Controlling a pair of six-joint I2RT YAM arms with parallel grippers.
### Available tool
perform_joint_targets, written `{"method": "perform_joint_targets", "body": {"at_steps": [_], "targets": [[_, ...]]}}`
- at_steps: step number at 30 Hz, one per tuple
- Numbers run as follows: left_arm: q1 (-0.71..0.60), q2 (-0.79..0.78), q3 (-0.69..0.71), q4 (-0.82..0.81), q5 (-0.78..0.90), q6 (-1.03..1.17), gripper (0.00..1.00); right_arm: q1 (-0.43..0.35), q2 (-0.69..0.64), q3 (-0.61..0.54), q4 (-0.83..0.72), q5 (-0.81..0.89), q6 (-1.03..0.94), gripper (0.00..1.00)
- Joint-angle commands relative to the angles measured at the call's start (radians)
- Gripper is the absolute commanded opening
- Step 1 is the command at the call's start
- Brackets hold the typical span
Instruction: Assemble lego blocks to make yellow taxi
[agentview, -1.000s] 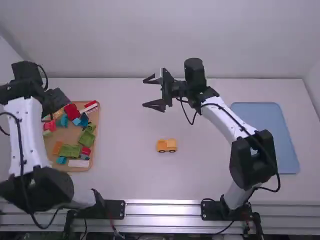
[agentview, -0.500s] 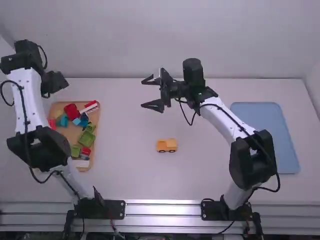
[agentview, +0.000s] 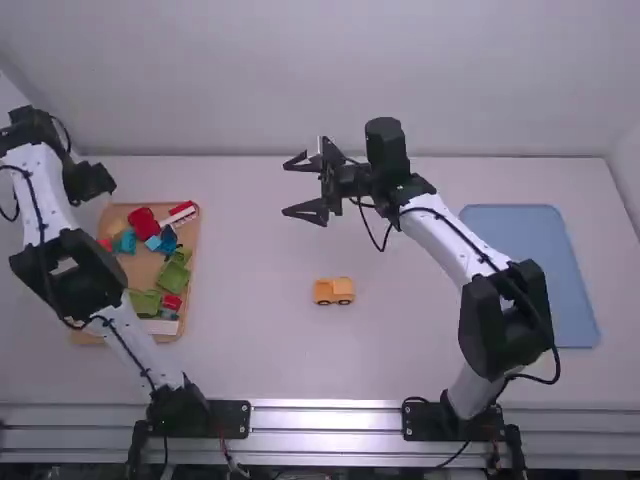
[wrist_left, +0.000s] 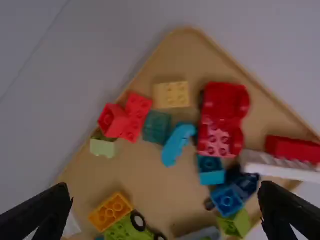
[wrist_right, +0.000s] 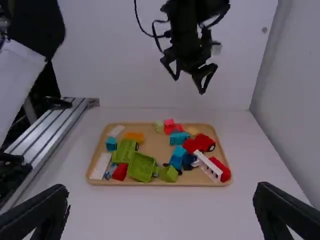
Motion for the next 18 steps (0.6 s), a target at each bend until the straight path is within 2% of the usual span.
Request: {"method": "perform_joint_targets", "body": {"at_steps": [1,7,13,18], "targets": [[0.03,0.05,0.016,0.003,0.035,0.025,0.99,0.001,0.01,0.034,0.002,-0.01,0.006,0.99],[0.039,0.119,0.016,0.069,0.108,0.158,0.99,0.0,0.01,0.034,-0.016,-0.002,0.006,0.99],[0.036,0.143,0.012,0.1,0.1,0.293,1.0,0.018,0.01,0.034,-0.059,0.08,0.005,0.99],[0.036,0.169,0.012,0.126,0.127,0.377,0.9,0.033,0.01,0.034,-0.063,0.073,0.006,0.99]]}}
